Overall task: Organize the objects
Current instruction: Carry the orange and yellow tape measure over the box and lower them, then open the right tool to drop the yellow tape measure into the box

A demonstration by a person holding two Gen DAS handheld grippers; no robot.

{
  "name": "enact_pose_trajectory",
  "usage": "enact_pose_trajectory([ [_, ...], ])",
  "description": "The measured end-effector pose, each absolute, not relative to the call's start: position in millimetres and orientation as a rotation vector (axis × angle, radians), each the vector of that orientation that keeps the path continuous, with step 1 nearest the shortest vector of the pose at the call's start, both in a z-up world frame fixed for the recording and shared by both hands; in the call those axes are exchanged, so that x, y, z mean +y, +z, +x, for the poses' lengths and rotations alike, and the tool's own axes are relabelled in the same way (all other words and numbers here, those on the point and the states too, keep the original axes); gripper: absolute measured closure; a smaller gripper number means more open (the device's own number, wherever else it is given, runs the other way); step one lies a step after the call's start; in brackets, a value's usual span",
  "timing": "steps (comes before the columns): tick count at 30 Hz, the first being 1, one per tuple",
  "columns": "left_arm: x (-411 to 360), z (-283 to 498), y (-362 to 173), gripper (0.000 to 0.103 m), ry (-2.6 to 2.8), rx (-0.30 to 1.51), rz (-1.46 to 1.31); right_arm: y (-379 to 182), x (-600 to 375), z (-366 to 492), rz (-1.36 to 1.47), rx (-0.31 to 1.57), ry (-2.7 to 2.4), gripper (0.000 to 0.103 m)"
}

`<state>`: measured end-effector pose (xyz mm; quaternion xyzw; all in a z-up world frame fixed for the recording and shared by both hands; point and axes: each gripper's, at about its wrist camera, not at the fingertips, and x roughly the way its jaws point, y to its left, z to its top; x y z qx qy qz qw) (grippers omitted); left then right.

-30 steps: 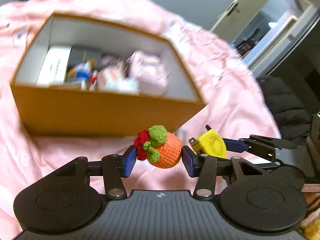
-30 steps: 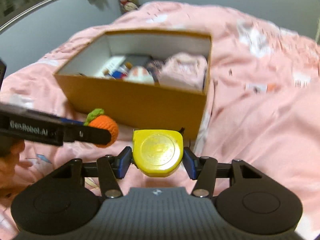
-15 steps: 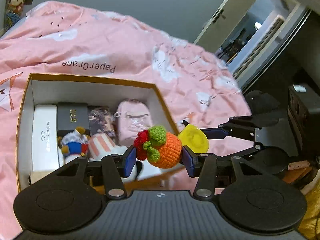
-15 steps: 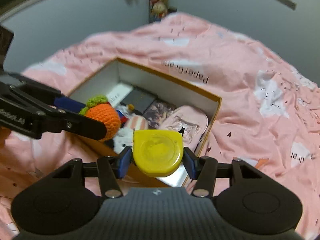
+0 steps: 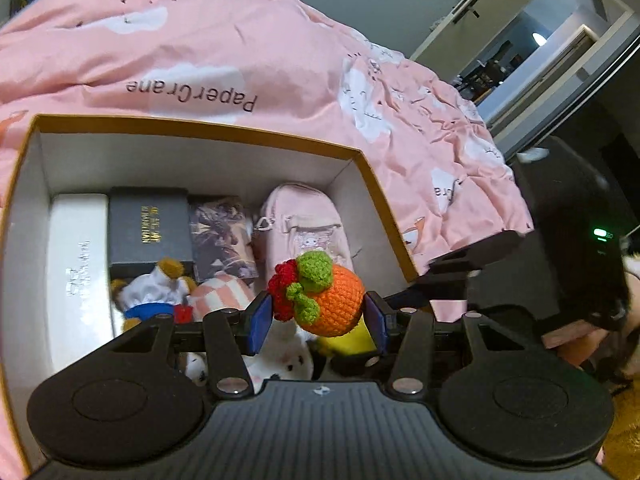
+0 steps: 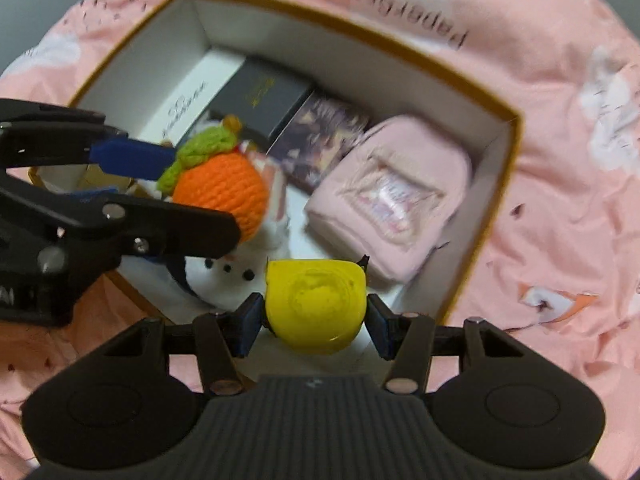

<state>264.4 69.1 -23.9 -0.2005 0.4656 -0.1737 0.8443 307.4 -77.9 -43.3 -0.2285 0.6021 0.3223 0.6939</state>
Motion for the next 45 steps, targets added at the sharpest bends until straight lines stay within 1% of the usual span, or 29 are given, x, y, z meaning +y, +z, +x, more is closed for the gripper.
enact_pose_trajectory([
  [2, 68, 268, -27, 0.047, -0.373, 0.986, -0.426, -51, -72, 313, -0.557, 1.362, 0.691, 0.046],
  [7, 69, 274, -37, 0.047, -0.359, 1.012, -0.425, -57, -65, 317, -0.625, 1.334, 0.699, 0.046],
  [13, 69, 273, -47, 0.047, -0.328, 1.062, -0.375, -60, -60, 309, -0.809, 1.307, 0.796, 0.046],
  [20, 72, 271, -51, 0.047, -0.332, 1.066, -0.356, -66, -51, 316, -0.961, 1.436, 0.838, 0.046],
  [27, 71, 275, -53, 0.047, -0.335, 1.070, -0.356, -71, -42, 315, -1.031, 1.470, 0.812, 0.046],
  [30, 72, 275, -53, 0.047, -0.336, 1.066, -0.357, -67, -43, 312, -1.026, 1.450, 0.811, 0.048],
  [31, 72, 275, -53, 0.047, -0.336, 1.063, -0.355, -65, -44, 311, -1.023, 1.433, 0.803, 0.051],
  [32, 72, 275, -53, 0.047, -0.339, 1.059, -0.347, -62, -45, 310, -1.022, 1.414, 0.794, 0.058],
  [34, 69, 275, -51, 0.047, -0.348, 1.053, -0.327, -50, -51, 308, -0.991, 1.354, 0.784, 0.067],
  [40, 54, 273, -33, 0.047, -0.435, 1.012, -0.308, 7, -95, 294, -0.681, 1.108, 0.710, 0.067],
  [43, 38, 279, -32, 0.047, -0.451, 1.034, -0.286, 23, -128, 285, -0.527, 0.995, 0.585, 0.067],
  [45, 27, 283, -37, 0.047, -0.457, 1.060, -0.274, 22, -150, 283, -0.440, 0.947, 0.517, 0.067],
])
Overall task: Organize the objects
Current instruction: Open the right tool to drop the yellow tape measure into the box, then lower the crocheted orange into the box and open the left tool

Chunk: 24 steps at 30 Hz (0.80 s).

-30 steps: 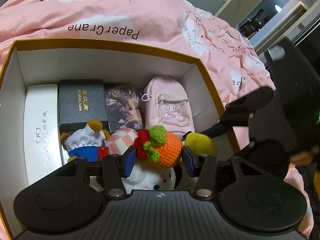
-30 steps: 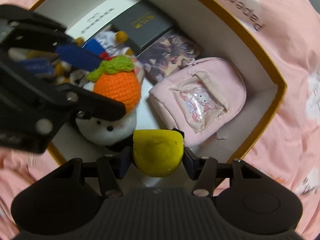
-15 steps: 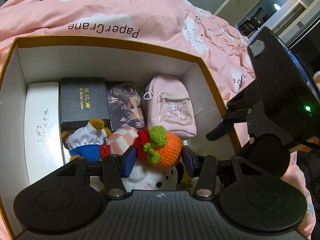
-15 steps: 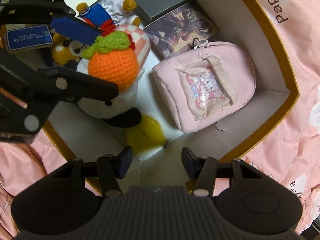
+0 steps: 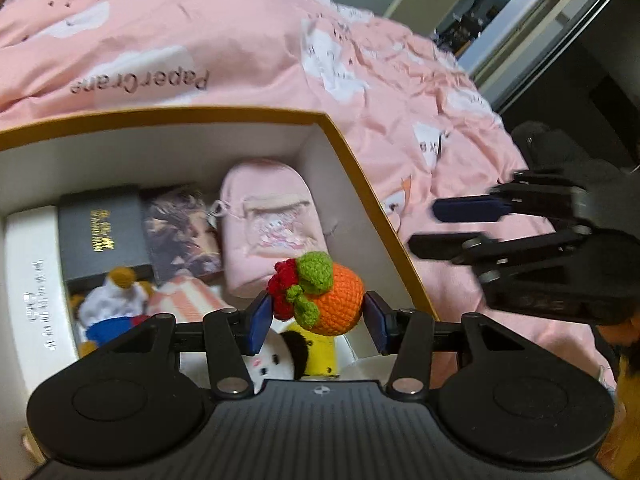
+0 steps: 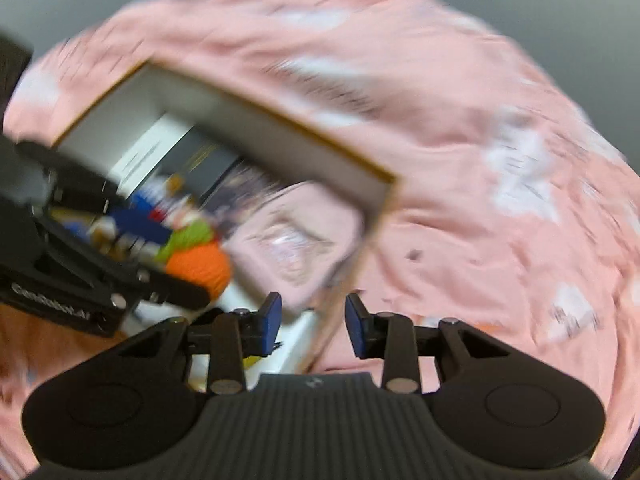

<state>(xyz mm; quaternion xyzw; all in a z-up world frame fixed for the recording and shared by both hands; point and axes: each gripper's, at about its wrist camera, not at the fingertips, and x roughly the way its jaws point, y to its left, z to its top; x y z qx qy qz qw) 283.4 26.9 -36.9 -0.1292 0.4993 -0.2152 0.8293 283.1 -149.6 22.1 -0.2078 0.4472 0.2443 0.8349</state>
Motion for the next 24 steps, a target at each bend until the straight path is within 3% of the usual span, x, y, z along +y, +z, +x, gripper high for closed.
enact_pose_trajectory([
  [12, -21, 309, -77, 0.046, -0.468, 1.222, -0.252, -34, -206, 270, 0.035, 0.871, 0.306, 0.066],
  [24, -15, 311, -81, 0.040, -0.442, 1.236, -0.295, -43, -220, 264, 0.093, 0.865, 0.311, 0.066],
])
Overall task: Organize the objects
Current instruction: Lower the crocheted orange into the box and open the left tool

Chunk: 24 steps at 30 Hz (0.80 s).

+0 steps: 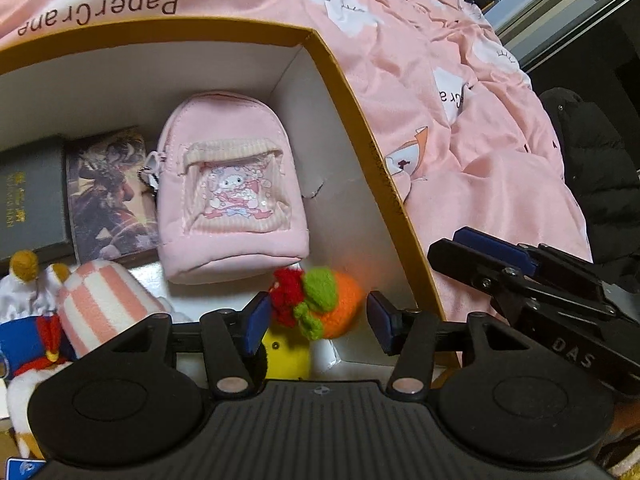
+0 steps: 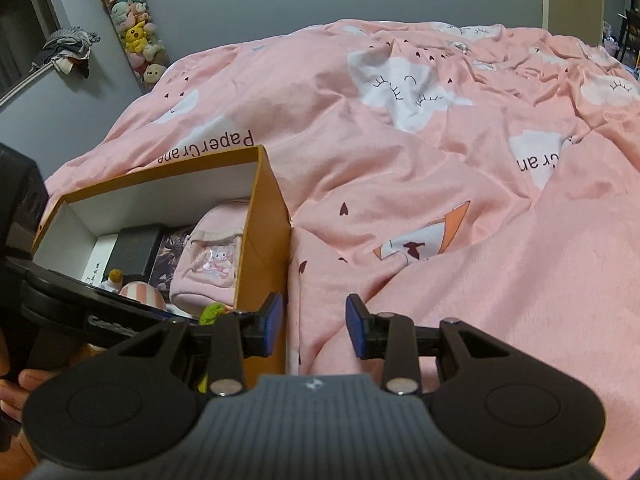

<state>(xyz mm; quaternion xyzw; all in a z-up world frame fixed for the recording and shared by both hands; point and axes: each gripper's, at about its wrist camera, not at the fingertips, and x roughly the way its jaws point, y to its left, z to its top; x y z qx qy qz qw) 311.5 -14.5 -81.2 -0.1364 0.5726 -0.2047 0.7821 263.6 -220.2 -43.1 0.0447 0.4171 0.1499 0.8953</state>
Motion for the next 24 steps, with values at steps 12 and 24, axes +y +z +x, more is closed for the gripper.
enact_pose_trajectory([
  [12, -13, 313, -85, 0.065, -0.398, 1.227, -0.286, -47, -221, 261, 0.096, 0.881, 0.331, 0.066],
  [24, -12, 268, -38, 0.065, -0.353, 1.022, -0.197, -20, -217, 227, 0.118, 0.837, 0.347, 0.066],
])
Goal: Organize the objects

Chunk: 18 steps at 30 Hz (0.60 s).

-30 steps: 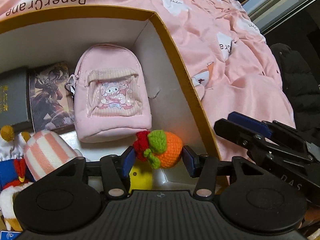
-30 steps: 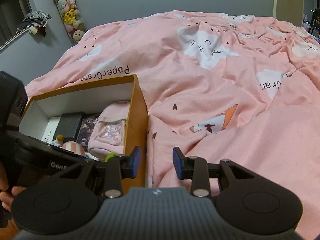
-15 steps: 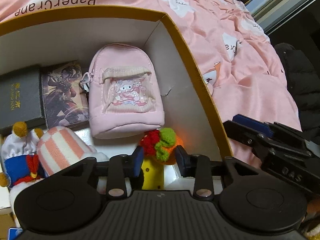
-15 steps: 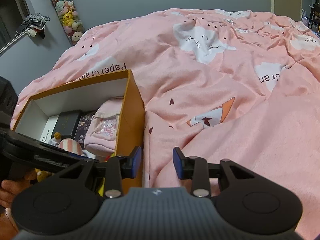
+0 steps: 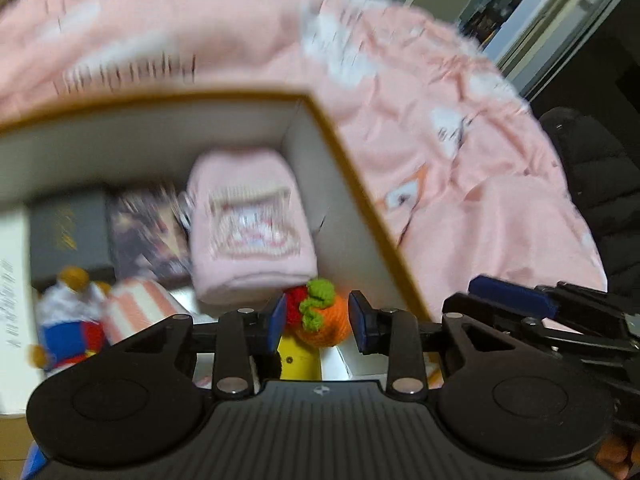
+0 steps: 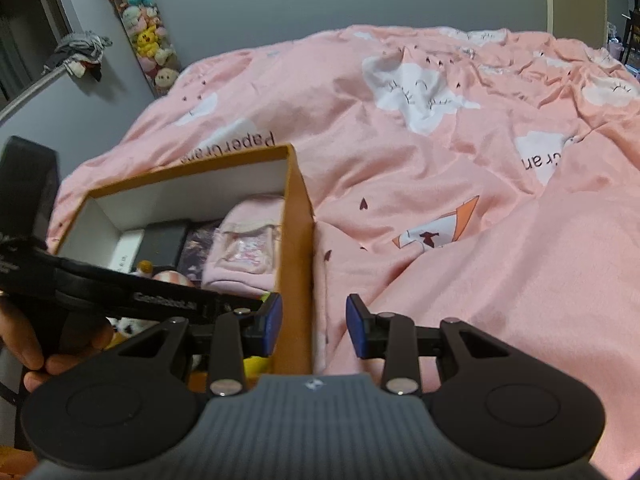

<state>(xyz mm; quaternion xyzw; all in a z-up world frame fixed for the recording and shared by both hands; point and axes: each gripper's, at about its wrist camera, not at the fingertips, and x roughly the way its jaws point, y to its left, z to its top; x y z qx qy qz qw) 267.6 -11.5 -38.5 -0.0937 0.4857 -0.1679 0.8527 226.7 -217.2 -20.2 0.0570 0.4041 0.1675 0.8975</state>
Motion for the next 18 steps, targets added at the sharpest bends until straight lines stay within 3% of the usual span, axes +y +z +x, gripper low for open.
enact_pose_trajectory([
  [8, -2, 179, 33, 0.061, -0.208, 0.691, -0.016, 9, -207, 177, 0.158, 0.757, 0.380, 0.066],
  [18, 22, 104, 45, 0.059, -0.012, 0.615, 0.002, 34, -172, 110, 0.089, 0.644, 0.457, 0.056],
])
